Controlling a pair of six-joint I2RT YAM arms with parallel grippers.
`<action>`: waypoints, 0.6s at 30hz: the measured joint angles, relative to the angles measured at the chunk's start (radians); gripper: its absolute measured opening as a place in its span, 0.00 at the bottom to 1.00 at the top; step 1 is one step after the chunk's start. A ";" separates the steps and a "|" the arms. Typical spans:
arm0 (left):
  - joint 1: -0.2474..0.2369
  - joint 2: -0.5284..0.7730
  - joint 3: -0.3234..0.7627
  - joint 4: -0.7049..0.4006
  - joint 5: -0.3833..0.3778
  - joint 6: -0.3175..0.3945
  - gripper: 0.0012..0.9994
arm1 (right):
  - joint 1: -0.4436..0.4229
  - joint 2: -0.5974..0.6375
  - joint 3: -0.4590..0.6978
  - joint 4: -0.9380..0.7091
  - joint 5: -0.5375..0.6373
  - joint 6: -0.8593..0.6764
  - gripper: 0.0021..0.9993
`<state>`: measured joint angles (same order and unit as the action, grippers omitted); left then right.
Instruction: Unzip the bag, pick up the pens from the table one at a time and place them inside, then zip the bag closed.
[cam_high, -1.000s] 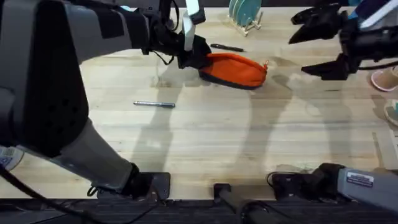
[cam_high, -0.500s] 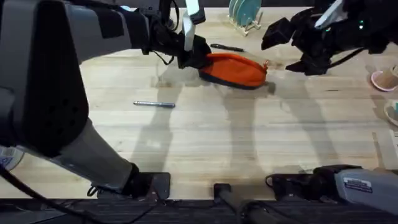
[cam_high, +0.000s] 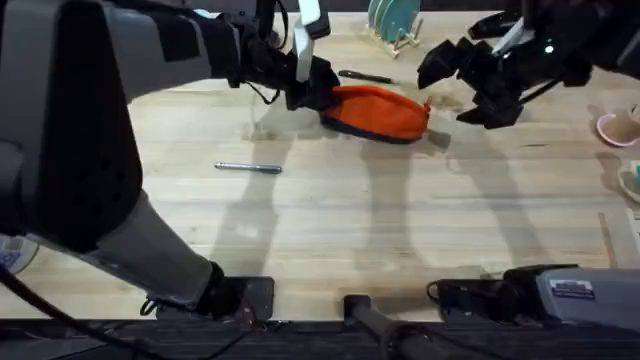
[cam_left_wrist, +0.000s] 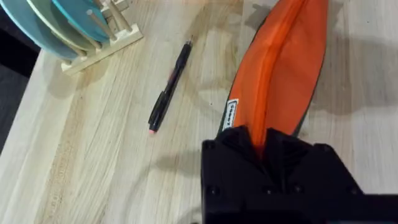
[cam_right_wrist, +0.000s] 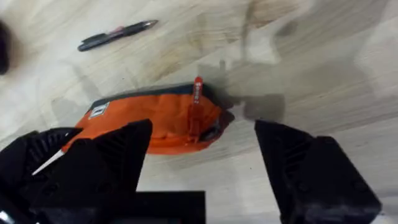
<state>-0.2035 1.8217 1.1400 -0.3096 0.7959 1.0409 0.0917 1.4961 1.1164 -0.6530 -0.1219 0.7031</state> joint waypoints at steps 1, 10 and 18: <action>0.000 0.000 0.000 0.000 0.000 0.000 0.04 | 0.000 0.011 0.000 0.003 0.000 0.004 1.00; 0.000 0.000 0.000 0.000 0.000 0.000 0.04 | 0.015 0.085 0.000 0.033 0.002 0.035 1.00; 0.000 0.000 0.000 0.000 0.000 0.000 0.04 | 0.050 0.107 0.000 0.064 0.002 0.047 0.99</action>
<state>-0.2035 1.8217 1.1400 -0.3096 0.7959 1.0409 0.1417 1.6032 1.1164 -0.5893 -0.1196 0.7499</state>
